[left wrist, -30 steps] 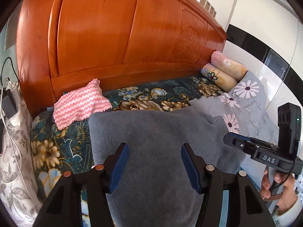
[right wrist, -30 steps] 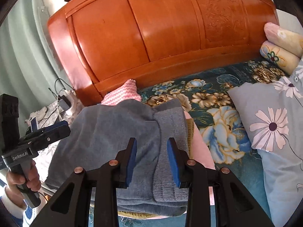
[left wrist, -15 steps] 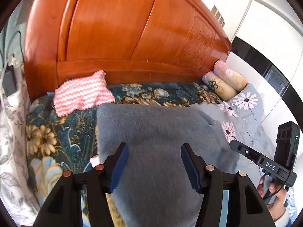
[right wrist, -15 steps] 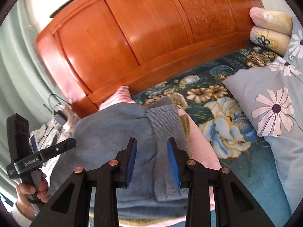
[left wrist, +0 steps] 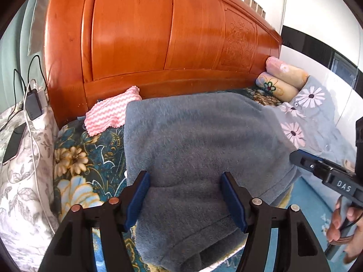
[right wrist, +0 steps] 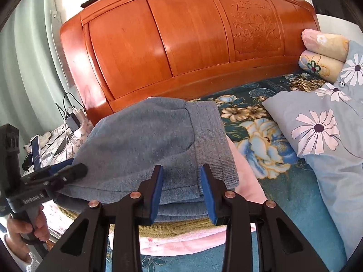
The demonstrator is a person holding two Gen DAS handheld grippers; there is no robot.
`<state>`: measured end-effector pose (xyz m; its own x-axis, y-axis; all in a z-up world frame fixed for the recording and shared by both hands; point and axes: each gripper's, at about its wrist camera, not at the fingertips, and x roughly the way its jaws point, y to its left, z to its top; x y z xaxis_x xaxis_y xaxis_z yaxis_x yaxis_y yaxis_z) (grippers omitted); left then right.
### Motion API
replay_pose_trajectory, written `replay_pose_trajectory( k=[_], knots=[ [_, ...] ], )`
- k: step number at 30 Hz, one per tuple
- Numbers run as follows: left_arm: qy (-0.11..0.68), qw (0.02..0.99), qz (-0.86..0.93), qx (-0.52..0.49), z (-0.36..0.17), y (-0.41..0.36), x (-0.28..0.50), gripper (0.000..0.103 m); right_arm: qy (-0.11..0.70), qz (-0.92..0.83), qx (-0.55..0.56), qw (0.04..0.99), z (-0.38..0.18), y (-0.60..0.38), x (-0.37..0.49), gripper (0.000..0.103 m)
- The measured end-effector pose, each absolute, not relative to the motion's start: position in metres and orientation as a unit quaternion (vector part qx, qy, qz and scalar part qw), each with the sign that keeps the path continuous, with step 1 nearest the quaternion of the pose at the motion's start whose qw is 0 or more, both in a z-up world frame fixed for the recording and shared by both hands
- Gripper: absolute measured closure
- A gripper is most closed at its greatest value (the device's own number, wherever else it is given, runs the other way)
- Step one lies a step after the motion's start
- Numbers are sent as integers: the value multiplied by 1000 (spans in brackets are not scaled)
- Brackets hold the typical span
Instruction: Fold clothes
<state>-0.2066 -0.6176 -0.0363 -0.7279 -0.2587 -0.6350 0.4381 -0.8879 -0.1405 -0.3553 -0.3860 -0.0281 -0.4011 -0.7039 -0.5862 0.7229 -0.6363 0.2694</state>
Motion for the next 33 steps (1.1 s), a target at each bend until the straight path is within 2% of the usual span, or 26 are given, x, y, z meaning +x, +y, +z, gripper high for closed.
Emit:
replay_pose_trajectory(
  k=[6,10,12,13,21,25,28,29,33],
  knots=[
    [126,218,-926,282,-21,-590,-186,34,-11,-838,348,421,-21,-376,-349,68],
    [127,264,-926,237,-22,-560,-160,28,-34,-848,340,406,-29,-362,-326,67],
    [124,288,-923,224,-31,-547,-150,21,-43,-852,338,398,-36,-355,-315,59],
    [117,304,-920,219,-38,-539,-146,19,-48,-854,336,394,-39,-352,-309,58],
    [78,336,-909,235,-84,-508,-163,18,-2,-880,335,337,-86,-357,-294,57],
    [62,359,-906,217,-95,-503,-169,11,28,-892,322,316,-95,-357,-291,56],
    [71,374,-902,203,-101,-506,-175,5,18,-892,319,319,-92,-353,-287,53],
    [67,378,-901,203,-103,-505,-176,4,22,-894,313,320,-91,-352,-283,47],
    [56,384,-900,200,-109,-504,-177,1,47,-900,305,307,-91,-355,-278,46]
  ],
)
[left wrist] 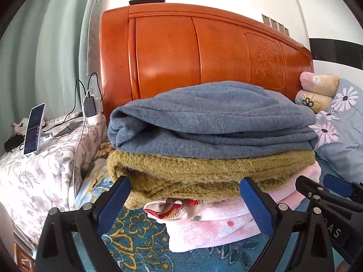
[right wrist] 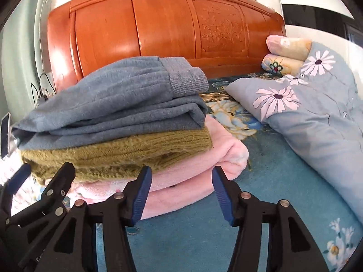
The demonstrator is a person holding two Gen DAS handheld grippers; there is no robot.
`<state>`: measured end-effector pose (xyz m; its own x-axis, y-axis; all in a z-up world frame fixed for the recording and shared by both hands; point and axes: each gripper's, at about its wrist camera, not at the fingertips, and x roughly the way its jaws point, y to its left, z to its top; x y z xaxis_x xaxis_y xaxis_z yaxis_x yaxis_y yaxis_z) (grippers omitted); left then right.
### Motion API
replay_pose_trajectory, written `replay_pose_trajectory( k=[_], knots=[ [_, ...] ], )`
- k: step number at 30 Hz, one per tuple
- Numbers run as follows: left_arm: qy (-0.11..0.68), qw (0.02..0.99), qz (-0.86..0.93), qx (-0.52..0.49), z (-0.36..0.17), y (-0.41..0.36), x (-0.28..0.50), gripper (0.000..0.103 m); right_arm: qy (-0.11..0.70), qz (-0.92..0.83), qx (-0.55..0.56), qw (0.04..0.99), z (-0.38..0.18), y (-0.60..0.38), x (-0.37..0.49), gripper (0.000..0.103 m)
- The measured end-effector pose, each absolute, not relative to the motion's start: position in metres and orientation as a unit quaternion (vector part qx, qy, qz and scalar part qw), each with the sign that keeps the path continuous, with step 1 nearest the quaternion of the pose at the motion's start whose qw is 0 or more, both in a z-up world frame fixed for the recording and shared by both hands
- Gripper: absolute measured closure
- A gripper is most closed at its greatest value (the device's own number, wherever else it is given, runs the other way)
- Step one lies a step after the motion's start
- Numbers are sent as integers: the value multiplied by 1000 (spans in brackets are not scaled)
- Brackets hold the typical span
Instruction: Fold clothes
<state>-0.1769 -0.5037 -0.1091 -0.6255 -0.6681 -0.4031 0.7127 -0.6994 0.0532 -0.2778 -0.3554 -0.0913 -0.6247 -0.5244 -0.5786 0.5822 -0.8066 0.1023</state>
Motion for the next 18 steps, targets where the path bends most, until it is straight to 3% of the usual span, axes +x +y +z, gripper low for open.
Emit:
replay_pose_trajectory(
  k=[8,18],
  knots=[
    [61,386,-893,224,-122,-508,-178,0,65,-903,306,295,-95,-359,-279,43],
    [135,366,-886,251,-136,-529,-173,0,70,-903,305,294,-97,-362,-277,17]
  ],
)
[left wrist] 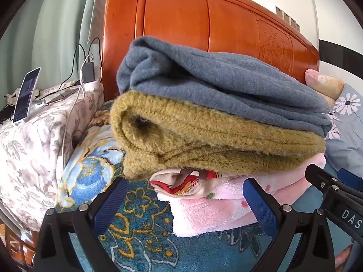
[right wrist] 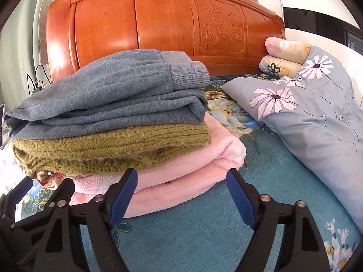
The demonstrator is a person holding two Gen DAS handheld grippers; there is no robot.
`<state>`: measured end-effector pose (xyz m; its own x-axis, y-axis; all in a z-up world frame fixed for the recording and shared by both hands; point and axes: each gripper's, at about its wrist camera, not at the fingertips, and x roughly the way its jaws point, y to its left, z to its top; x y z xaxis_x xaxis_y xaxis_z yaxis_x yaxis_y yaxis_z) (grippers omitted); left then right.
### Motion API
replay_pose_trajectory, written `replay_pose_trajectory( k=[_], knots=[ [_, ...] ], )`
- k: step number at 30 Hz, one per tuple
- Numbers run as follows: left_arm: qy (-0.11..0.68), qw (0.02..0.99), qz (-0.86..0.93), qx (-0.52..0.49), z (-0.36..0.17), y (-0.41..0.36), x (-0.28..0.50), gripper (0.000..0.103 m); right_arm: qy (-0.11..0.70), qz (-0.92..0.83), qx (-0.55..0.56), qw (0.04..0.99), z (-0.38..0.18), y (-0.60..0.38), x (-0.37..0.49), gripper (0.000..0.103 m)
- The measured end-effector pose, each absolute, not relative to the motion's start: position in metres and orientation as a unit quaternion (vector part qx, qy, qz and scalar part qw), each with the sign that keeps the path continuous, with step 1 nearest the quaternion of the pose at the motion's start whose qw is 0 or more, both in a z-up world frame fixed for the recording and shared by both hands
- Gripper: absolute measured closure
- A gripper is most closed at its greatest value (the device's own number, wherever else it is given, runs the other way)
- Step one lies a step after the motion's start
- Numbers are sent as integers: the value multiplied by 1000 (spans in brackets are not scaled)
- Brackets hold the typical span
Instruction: Fold clothes
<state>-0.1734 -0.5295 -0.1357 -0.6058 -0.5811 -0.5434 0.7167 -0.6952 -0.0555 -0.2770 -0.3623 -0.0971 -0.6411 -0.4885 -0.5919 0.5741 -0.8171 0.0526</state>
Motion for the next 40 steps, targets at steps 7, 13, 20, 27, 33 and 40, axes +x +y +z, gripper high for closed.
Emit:
replay_pose_trajectory(
  k=[7,13,20,27,33,40],
  knots=[
    [108,375,-884,258,-134,-517,-183,0,75,-902,300,300,-97,-365,-274,5],
    [88,388,-876,272,-136,-514,-193,0,82,-904,297,297,-97,-367,-274,4],
    [92,388,-877,268,-134,-515,-193,0,77,-904,303,292,-98,-364,-279,2],
    [98,388,-878,262,-135,-515,-187,0,68,-903,310,289,-97,-361,-280,2],
    [102,388,-879,258,-134,-516,-183,0,62,-903,316,286,-98,-358,-282,2],
    [91,394,-882,242,-132,-509,-173,0,62,-902,318,285,-98,-358,-282,2]
  ],
)
